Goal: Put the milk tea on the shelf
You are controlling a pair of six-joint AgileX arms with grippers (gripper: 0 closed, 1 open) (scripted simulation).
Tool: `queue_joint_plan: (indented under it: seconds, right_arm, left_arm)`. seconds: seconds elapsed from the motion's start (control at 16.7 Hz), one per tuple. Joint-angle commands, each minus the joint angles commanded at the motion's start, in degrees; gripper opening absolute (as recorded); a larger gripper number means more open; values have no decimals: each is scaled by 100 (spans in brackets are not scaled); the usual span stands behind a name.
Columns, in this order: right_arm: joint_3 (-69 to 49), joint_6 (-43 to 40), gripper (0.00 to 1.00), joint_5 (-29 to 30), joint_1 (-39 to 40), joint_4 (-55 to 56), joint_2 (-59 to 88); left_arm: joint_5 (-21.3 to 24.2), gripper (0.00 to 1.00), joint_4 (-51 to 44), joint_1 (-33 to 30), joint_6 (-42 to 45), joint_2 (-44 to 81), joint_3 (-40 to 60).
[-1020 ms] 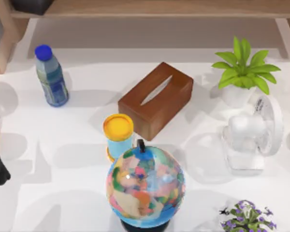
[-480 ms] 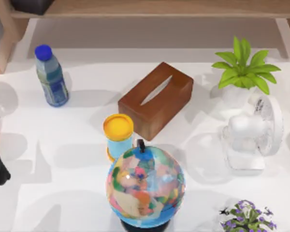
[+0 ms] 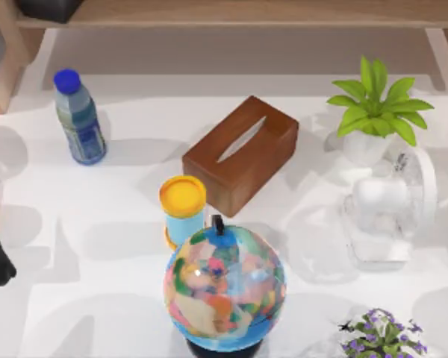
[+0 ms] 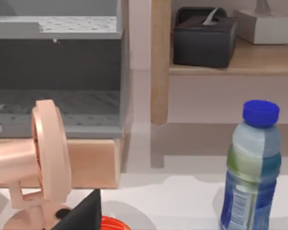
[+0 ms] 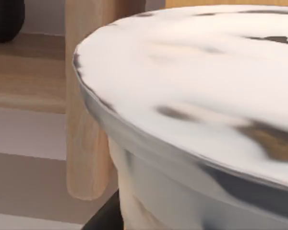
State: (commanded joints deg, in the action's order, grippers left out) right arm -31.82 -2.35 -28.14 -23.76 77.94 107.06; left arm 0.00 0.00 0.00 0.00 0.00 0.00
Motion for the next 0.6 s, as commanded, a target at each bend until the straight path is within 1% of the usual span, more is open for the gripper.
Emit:
queue_joint_plan:
  seconds: [0.3, 0.6]
  right_arm:
    - [-877, 205, 0, 982, 1635, -1292, -516]
    - [-2161, 385, 0, 2334, 3061, -2892, -683]
  left_arm:
    - [0, 100, 0, 0, 0, 0, 0]
    - [0, 100, 0, 0, 0, 0, 0]
